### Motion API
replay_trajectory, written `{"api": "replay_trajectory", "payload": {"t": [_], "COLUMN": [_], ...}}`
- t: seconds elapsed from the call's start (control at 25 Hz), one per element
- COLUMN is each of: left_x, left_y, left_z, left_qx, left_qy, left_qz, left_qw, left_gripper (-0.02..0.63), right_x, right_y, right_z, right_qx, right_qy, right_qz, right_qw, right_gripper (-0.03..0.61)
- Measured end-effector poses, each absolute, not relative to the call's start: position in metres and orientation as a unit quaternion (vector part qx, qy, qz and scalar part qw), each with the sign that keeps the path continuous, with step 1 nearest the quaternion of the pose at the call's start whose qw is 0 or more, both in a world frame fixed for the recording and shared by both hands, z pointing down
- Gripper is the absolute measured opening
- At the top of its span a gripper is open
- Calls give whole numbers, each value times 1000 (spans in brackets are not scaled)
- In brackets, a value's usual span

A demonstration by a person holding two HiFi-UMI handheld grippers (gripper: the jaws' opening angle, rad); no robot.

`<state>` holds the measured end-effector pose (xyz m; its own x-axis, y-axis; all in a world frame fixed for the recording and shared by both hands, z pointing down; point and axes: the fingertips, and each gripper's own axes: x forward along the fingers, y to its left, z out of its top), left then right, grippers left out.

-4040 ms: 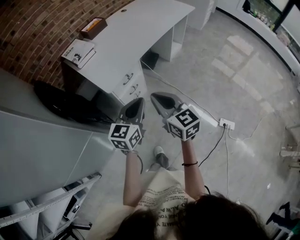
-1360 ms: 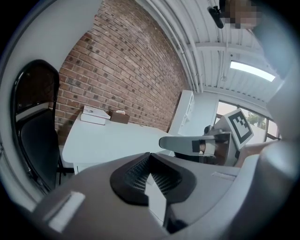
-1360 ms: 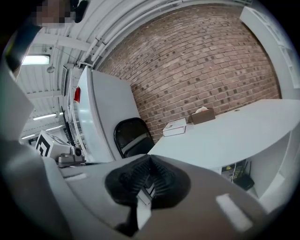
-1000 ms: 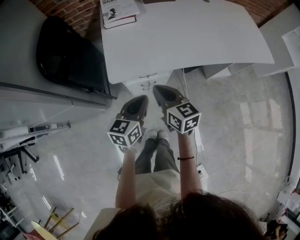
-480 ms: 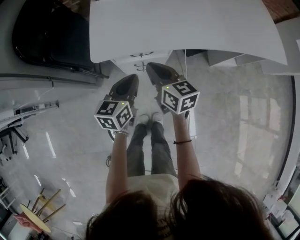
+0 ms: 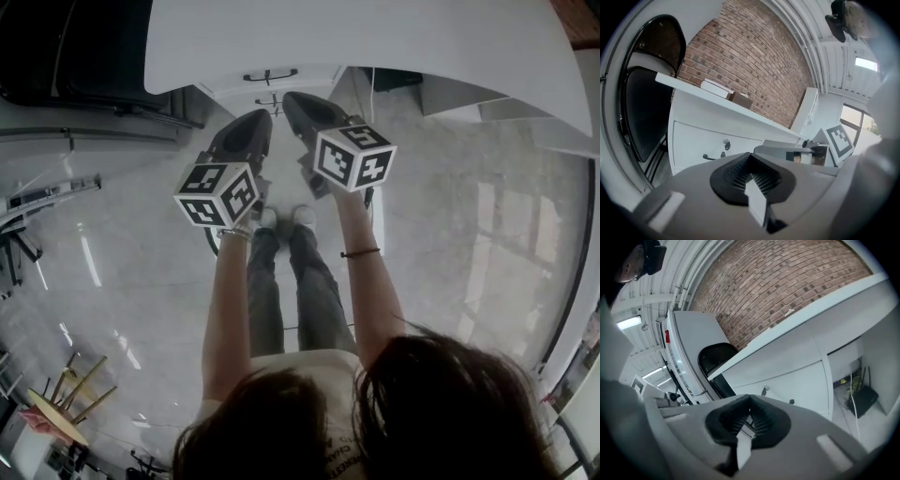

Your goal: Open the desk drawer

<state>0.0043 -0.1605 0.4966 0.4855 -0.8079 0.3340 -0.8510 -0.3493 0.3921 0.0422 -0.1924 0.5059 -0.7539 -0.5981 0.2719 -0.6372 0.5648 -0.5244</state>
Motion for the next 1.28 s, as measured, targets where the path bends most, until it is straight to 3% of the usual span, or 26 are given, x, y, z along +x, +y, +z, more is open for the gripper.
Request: {"api": "replay_trajectory", "payload": {"t": [0.96, 1.24, 1.28], "left_x": [-14, -18, -19], "left_y": [-198, -205, -208], "left_z": [568, 576, 577], "left_qx": [805, 798, 797], "left_qy": [-519, -522, -523], "left_qz": [59, 54, 55], "left_qw": [282, 297, 298], "left_gripper": [-2, -2, -2], "right_x": [33, 34, 32], "right_y": [-249, -259, -261], "right_z": [594, 609, 611], "right_qx": [353, 343, 340], "right_qy": [-800, -736, -730], "right_qz": [477, 553, 561], "right_qw": [-87, -184, -191], "right_gripper": [2, 2, 26]}}
